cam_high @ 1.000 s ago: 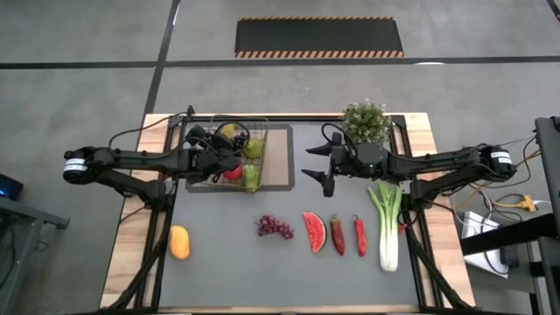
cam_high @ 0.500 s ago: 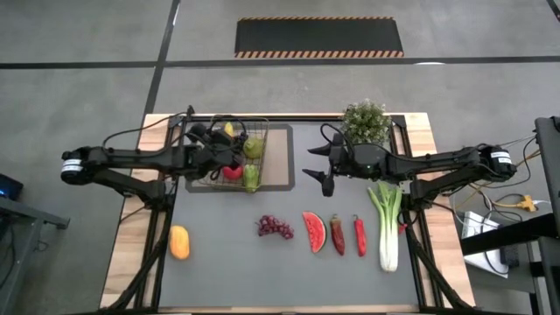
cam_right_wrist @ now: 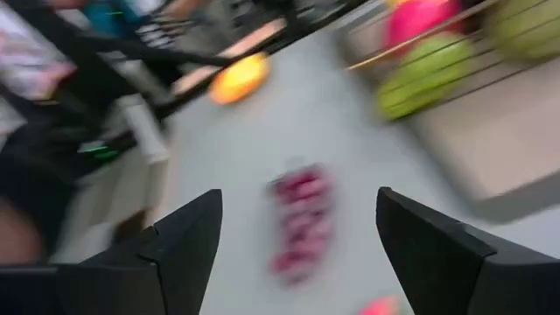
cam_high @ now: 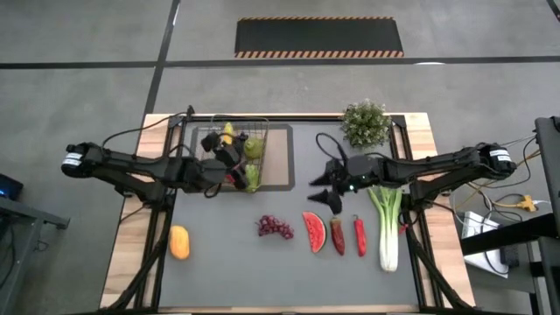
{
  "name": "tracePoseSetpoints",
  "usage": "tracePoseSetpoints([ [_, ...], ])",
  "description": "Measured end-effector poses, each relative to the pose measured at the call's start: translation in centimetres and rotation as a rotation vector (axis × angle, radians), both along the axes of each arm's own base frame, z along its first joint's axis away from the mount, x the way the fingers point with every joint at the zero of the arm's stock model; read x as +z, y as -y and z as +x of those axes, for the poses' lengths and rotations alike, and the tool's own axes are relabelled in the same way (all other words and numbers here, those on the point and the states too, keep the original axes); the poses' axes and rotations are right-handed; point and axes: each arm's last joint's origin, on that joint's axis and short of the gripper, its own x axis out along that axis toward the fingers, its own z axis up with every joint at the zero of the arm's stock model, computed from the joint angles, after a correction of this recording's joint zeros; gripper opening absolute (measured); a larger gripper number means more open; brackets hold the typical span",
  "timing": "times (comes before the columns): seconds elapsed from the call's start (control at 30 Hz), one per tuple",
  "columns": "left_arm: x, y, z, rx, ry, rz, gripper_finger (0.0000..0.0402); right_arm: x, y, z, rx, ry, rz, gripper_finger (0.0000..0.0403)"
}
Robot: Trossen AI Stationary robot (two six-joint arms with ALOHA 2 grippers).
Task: Build produce basket
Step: Put the watermelon into the wire basket
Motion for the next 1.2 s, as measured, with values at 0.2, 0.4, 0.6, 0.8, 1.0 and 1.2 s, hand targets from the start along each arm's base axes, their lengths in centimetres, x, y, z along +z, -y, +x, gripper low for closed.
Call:
tracePoseSetpoints([
  [0.2,1.4,1.3,0.6,-0.103,0.053,0.12,0.0201,1.1,-3.4,0.0,0.038,-0.103,0.17,0.0268],
  [0.4,2.2,1.5,0.8,-0.123,0.08,0.177,0.0201,1.4,-5.9,0.9,-0.07,-0.333,0.218,0.0255],
  [0.6,2.1,1.5,0.8,-0.127,0.069,0.19,0.0201,0.8,-7.7,2.9,-0.141,-0.641,0.19,0.0249],
  [0.8,2.0,1.5,0.7,-0.131,0.065,0.191,0.0201,-1.0,-8.7,4.6,-0.227,-0.928,0.119,0.0248],
  [1.0,2.0,1.5,0.7,-0.107,0.063,0.197,0.0201,-3.8,-9.1,5.8,-0.258,-1.052,0.073,0.0248],
  [1.2,2.0,1.5,0.7,-0.105,0.061,0.198,0.0201,-5.5,-9.3,6.4,-0.263,-1.088,0.044,0.0247],
])
